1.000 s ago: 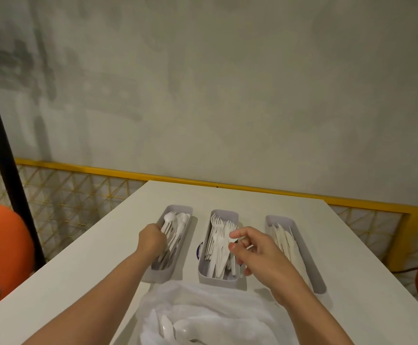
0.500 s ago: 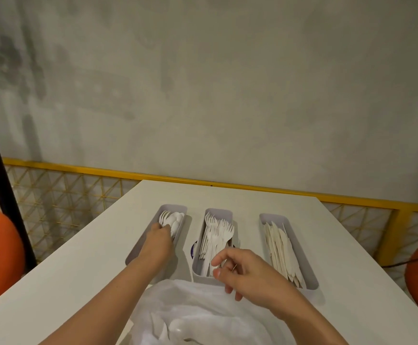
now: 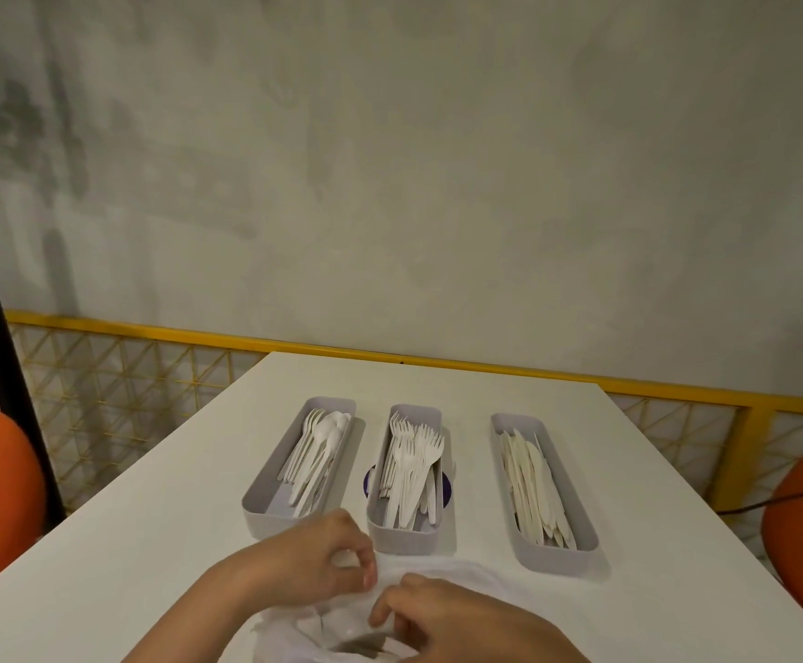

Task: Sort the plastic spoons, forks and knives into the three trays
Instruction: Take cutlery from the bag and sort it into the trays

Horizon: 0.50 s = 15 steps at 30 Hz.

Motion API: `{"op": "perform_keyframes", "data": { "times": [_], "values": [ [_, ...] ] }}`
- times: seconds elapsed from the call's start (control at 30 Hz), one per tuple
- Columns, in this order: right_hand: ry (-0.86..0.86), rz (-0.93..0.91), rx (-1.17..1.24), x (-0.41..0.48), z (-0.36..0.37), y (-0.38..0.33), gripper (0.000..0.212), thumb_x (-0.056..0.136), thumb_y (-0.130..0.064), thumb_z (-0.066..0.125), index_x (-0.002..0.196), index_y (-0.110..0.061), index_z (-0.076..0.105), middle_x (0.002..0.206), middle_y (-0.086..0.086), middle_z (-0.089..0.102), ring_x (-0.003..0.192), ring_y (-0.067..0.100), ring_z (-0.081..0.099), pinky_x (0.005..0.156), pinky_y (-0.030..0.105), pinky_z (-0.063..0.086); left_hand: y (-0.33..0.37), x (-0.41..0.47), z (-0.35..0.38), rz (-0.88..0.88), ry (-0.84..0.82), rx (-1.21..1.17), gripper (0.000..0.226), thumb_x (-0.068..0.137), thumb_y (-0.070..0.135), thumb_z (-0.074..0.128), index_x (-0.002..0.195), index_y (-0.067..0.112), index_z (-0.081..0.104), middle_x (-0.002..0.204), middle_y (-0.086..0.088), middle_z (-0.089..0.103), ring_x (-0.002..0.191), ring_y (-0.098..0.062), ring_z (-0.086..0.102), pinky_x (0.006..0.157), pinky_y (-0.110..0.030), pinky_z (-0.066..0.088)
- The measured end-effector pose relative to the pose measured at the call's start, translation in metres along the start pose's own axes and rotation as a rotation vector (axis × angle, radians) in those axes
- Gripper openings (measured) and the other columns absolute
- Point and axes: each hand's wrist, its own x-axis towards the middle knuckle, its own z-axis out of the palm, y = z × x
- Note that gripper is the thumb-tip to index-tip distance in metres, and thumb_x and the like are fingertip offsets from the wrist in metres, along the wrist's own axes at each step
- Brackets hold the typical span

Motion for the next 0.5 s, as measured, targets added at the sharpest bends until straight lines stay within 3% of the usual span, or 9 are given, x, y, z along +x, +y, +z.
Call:
{"op": "perform_keyframes", "data": {
  "times": [0.1, 0.17, 0.23, 0.37, 0.43, 0.5],
  "values": [
    [0.055, 0.092, -0.038, 0.003, -0.003, 0.002, 0.023, 0.093, -0.037, 0.046, 0.114, -0.042, 0.054, 0.116, -0.017, 0.054, 0.11, 0.002, 0.048, 0.102, 0.017, 0.033, -0.004, -0.005, 0.008, -0.095, -0.087, 0.063, 0.011, 0.086, 0.032, 0.056, 0.09, 0.039, 0.063, 0.113, 0.011, 0.043, 0.108, -0.013, 0.057, 0.098, -0.031, 0.045],
    [0.032, 0.127, -0.141, 0.005, 0.0, 0.008, 0.028, 0.091, -0.042, 0.048, 0.118, -0.038, 0.052, 0.108, -0.022, 0.051, 0.107, 0.001, 0.047, 0.102, 0.016, 0.032, -0.006, -0.009, 0.012, -0.128, -0.111, 0.128, 0.034, 0.088, 0.037, 0.054, 0.121, 0.032, 0.055, 0.123, 0.013, 0.039, 0.115, -0.012, 0.052, 0.1, -0.029, 0.042],
    [0.025, 0.129, -0.157, 0.005, 0.004, 0.01, 0.031, 0.088, -0.046, 0.051, 0.117, -0.037, 0.053, 0.102, -0.02, 0.05, 0.108, 0.005, 0.049, 0.098, 0.018, 0.034, -0.007, -0.012, 0.015, -0.158, -0.112, 0.16, 0.052, 0.09, 0.035, 0.051, 0.139, 0.028, 0.037, 0.138, 0.013, 0.031, 0.125, -0.011, 0.043, 0.102, -0.027, 0.037],
    [0.014, 0.017, -0.061, 0.003, 0.01, 0.013, 0.039, 0.091, -0.037, 0.052, 0.125, -0.016, 0.051, 0.122, 0.007, 0.051, 0.097, 0.011, 0.042, 0.079, 0.016, 0.033, -0.001, -0.018, 0.016, -0.153, -0.047, 0.11, 0.061, 0.091, 0.017, 0.045, 0.146, 0.022, 0.021, 0.148, 0.013, 0.019, 0.129, -0.012, 0.04, 0.101, -0.025, 0.036],
    [-0.007, 0.015, -0.038, 0.002, 0.012, 0.011, 0.039, 0.091, -0.033, 0.052, 0.125, -0.013, 0.049, 0.104, 0.0, 0.05, 0.086, 0.007, 0.042, 0.076, 0.016, 0.034, -0.001, -0.018, 0.018, -0.142, -0.005, 0.061, 0.064, 0.089, 0.01, 0.044, 0.146, 0.023, 0.018, 0.147, 0.013, 0.018, 0.127, -0.011, 0.04, 0.098, -0.021, 0.036],
    [-0.032, 0.078, -0.005, 0.001, 0.012, 0.01, 0.037, 0.089, -0.036, 0.053, 0.121, -0.016, 0.051, 0.085, -0.014, 0.046, 0.078, 0.003, 0.043, 0.082, 0.024, 0.041, -0.002, -0.017, 0.021, -0.119, 0.031, 0.013, 0.067, 0.087, 0.006, 0.043, 0.145, 0.024, 0.017, 0.145, 0.014, 0.02, 0.123, -0.007, 0.037, 0.094, -0.014, 0.033]
  ]
}}
